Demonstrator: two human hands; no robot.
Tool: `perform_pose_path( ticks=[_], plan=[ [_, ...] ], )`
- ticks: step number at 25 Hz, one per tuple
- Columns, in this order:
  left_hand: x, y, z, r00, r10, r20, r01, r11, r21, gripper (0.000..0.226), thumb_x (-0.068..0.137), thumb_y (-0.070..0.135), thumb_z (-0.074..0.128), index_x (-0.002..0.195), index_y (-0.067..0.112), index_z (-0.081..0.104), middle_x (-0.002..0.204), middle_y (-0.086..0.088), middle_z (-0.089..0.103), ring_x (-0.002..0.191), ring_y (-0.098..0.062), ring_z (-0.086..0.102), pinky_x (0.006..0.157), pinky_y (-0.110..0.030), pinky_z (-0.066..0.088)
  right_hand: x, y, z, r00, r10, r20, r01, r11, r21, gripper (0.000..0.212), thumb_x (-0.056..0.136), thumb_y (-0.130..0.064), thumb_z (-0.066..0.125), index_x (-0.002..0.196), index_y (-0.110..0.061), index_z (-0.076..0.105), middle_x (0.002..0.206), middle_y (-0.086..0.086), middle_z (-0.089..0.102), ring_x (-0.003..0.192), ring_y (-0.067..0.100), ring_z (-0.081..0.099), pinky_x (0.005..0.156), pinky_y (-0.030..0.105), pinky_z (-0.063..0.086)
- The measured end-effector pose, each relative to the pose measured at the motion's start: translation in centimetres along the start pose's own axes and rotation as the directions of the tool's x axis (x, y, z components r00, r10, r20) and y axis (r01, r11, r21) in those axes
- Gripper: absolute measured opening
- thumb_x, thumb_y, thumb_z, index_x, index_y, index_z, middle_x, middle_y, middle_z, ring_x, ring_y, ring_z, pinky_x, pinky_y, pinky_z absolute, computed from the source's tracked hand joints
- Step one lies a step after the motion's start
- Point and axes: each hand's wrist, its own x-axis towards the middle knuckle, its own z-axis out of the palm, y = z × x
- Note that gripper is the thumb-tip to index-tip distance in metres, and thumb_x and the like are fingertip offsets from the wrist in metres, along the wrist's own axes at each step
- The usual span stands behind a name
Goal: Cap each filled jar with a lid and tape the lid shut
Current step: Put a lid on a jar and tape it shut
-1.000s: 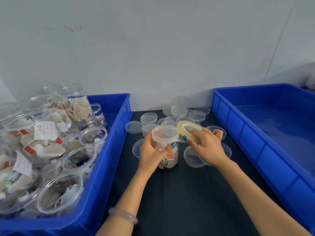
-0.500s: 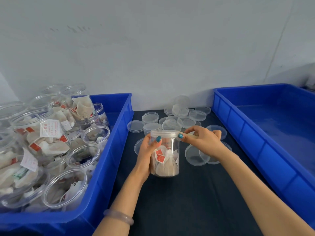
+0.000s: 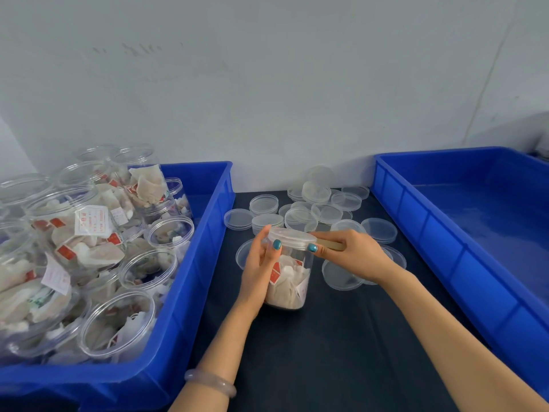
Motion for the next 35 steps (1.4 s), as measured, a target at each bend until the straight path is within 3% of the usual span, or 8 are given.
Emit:
perform_pose_path(
  ticks=[4,11,14,18,25,29,31,35],
  plan=[
    [0.1,0.1,0.2,0.993,0.116,0.007,-0.115,0.978,0.174,0.081,0.074,0.08,0.054,0.142,0.039,0.043,0.125,0.028,0.06,0.118,0.006,0.056,0.088,-0.014,0.05,-0.3,-0.5,0.3,0.999,0.026,-0.041,-0.029,0.998,-0.059,0.075,0.06,-0.093,0.033,0.122,-0.058,0.058,0.089,-0.019,0.073,0.078,0.001,0.068,0.075,0.026,0.05],
    [0.9,-0.5,-0.6,0.994,0.092,-0.067,-0.087,0.993,0.076,0.052,0.076,0.023,0.085,0.119,0.035,0.059,0.113,0.02,0.07,0.11,-0.002,0.064,0.08,-0.013,0.052,-0.5,0.3,0.4,0.993,-0.043,0.108,0.05,0.997,-0.061,0.042,0.103,-0.054,0.031,0.144,-0.056,0.033,0.138,-0.01,0.058,0.122,0.02,0.055,0.102,0.04,0.042],
    [0.5,-0.1,-1.2,0.998,0.036,-0.055,-0.037,0.999,-0.005,0.055,0.065,0.04,0.086,0.114,0.035,0.063,0.107,0.016,0.073,0.104,-0.008,0.068,0.077,-0.015,0.054,-0.5,0.4,0.3,0.995,-0.097,0.032,0.101,0.979,-0.179,0.041,0.101,-0.058,0.027,0.141,-0.058,0.037,0.123,-0.009,0.067,0.111,0.019,0.06,0.089,0.038,0.046],
    [-0.6,0.9,-1.0,0.997,-0.072,0.003,0.072,0.991,-0.115,0.097,0.047,0.067,0.084,0.13,0.023,0.057,0.122,-0.004,0.069,0.114,-0.027,0.065,0.102,-0.051,0.049,-0.5,0.6,0.3,0.997,-0.071,0.021,0.074,0.972,-0.224,0.076,0.077,-0.082,0.013,0.147,-0.056,0.03,0.126,-0.005,0.065,0.114,0.021,0.058,0.088,0.039,0.046],
    [-0.8,0.0,-1.2,0.964,-0.075,0.257,0.157,0.936,-0.316,0.109,0.044,0.066,0.09,0.133,0.016,0.05,0.11,-0.011,0.074,0.098,-0.027,0.072,0.074,-0.032,0.058,0.1,-0.2,0.3,0.992,-0.075,0.098,0.074,0.997,0.011,0.069,0.075,-0.082,0.03,0.139,-0.059,0.04,0.136,-0.017,0.06,0.125,0.011,0.055,0.104,0.038,0.045],
    [-0.5,0.2,-1.5,0.97,-0.109,0.217,0.126,0.99,-0.067,0.117,0.043,0.092,0.068,0.139,0.03,0.047,0.132,-0.004,0.064,0.121,-0.022,0.062,0.094,-0.034,0.054,0.4,-0.1,0.2,0.985,-0.127,0.12,0.104,0.979,0.176,0.057,0.07,-0.083,0.045,0.122,-0.061,0.054,0.128,-0.02,0.064,0.123,0.008,0.057,0.108,0.042,0.043],
    [-0.6,0.5,-1.4,0.984,-0.034,0.175,0.004,0.985,0.173,0.102,0.046,0.098,0.054,0.132,0.045,0.045,0.138,0.008,0.055,0.125,-0.012,0.055,0.095,-0.021,0.049,0.3,0.4,0.3,0.99,-0.123,0.069,0.114,0.986,0.121,0.046,0.08,-0.075,0.047,0.124,-0.061,0.053,0.126,-0.021,0.065,0.121,0.006,0.058,0.106,0.04,0.045],
    [-0.2,1.5,-1.5,0.974,0.137,0.18,-0.178,0.956,0.235,0.091,0.073,0.054,0.08,0.149,0.04,0.032,0.14,0.019,0.048,0.127,-0.002,0.052,0.1,-0.024,0.05,0.2,0.4,0.3,0.992,-0.122,-0.017,0.121,0.992,-0.024,0.03,0.097,-0.055,0.048,0.122,-0.071,0.044,0.121,-0.022,0.067,0.116,0.005,0.06,0.093,0.03,0.047]
  ],
)
